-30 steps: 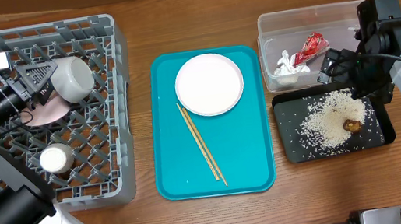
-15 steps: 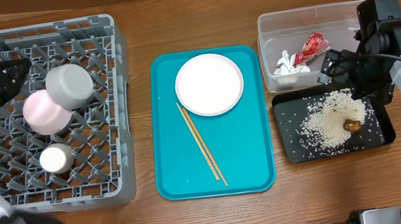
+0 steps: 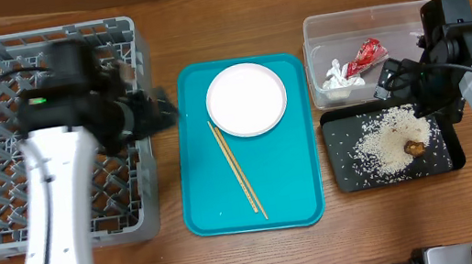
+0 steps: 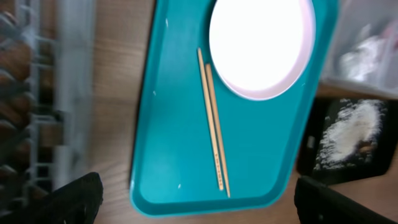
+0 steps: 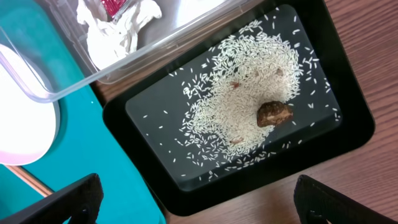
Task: Sort waste into correct bins and load items into the dishwasher
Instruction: 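Reach the left gripper to the wooden chopsticks on the tray, then grasp one chopstick and place it in the dish rack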
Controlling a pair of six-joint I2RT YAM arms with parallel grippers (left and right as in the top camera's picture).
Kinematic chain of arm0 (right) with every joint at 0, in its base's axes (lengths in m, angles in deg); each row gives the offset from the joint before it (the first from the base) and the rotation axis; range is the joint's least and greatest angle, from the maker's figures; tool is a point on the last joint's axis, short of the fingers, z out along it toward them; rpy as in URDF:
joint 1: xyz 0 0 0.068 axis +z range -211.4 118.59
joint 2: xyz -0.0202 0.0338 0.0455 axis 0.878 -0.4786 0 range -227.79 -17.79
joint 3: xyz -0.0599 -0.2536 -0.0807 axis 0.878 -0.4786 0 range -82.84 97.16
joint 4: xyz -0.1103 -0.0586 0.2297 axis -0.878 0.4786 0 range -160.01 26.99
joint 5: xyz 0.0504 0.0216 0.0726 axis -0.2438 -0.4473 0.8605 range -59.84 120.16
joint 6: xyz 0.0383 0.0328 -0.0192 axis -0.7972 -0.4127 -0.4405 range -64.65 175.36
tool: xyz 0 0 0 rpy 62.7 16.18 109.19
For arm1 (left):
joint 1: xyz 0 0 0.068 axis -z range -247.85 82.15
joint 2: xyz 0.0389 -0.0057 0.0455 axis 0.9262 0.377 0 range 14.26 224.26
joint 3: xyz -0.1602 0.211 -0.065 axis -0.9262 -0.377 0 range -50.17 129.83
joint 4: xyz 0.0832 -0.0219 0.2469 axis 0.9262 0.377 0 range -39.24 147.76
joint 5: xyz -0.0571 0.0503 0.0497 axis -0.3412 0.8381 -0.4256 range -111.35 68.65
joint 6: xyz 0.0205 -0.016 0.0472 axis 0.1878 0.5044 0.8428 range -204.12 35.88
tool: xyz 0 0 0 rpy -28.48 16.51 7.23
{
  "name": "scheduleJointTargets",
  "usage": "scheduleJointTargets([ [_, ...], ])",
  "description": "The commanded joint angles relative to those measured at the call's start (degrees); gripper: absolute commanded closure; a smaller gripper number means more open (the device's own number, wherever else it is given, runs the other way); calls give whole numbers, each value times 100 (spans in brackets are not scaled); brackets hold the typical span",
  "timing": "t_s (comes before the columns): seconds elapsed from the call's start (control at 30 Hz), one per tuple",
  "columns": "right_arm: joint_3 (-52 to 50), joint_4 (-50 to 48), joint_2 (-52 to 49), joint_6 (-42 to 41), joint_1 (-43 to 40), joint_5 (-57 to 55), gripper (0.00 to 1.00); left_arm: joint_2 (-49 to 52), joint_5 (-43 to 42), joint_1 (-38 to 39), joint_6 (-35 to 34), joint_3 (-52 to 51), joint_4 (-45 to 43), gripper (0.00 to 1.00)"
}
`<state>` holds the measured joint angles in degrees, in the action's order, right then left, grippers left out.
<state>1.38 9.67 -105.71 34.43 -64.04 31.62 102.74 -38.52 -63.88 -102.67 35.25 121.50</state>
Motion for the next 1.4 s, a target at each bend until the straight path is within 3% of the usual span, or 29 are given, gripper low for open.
scheduleJointTargets([
  [0.0, 136, 4, 166, 37, -13, -52, 0, 39, 603, 933, -1255, -872, -566, 0],
  [0.13, 136, 20, 166, 125, -13, -52, 0, 129, 1091, 1775, -1888, -1875, -1530, 0],
  [0.37, 136, 20, 166, 125, -13, -50, 0, 673, 1917, 2420, -1888, -2400, -1989, 0],
  [0.73, 136, 26, 166, 122, -13, -48, 0, 1609, 2070, 2457, -1871, -2400, -2162, 0],
  [1.23, 136, 42, 166, 122, -13, -31, 0, 1698, 1633, 2459, -1810, -2385, -2450, 0],
  [1.33, 136, 59, 166, 125, -13, -33, 0, 1698, 1652, 2457, -1808, -2389, -2367, 6],
  [1.37, 136, 59, 166, 125, -11, -31, 0, 1698, 1655, 2457, -1808, -2387, -2323, 14],
])
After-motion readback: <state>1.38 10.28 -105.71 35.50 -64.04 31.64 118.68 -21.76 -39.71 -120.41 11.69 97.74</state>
